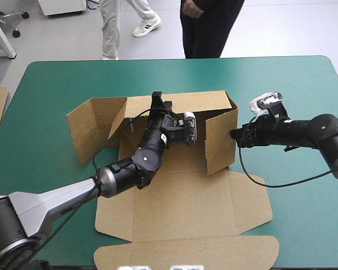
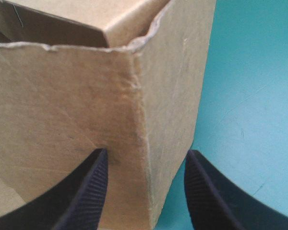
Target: Fold the box
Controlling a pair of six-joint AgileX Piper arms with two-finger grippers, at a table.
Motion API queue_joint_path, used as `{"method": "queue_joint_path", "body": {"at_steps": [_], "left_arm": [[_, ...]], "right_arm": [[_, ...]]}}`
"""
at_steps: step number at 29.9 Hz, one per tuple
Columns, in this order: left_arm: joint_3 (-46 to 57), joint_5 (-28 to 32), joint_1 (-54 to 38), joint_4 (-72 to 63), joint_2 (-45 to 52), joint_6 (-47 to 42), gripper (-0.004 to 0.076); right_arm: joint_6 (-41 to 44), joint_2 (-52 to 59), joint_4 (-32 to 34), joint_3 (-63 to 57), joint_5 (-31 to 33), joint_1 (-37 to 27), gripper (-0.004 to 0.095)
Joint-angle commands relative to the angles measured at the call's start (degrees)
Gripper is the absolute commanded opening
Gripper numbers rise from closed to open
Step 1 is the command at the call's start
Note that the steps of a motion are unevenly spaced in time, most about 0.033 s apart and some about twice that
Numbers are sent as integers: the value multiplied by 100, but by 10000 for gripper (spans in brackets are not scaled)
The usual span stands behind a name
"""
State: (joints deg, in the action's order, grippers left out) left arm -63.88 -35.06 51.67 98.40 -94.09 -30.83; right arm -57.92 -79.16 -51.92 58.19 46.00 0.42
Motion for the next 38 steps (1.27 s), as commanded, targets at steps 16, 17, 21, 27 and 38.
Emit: {"method": "queue_joint_path", "body": {"at_steps": [16,17,21,27,38], "left_arm": [[-331,-216,25,258,185,305,-15],[-331,-216,25,258,171,256,-14],[-331,-216,25,269,136,148,-14],[-421,-216,25,269,73,81,-14],[-490,-39,25,269,73,21,-14]], "right_arm": [[-269,-143,-305,137,-958,768,547],[-237,-143,-277,137,-1051,797,547],[-187,-155,-289,137,-1343,797,547],[-187,-206,-314,137,-1662,797,551],[-337,-596,-341,176,-1713,797,577]]}}
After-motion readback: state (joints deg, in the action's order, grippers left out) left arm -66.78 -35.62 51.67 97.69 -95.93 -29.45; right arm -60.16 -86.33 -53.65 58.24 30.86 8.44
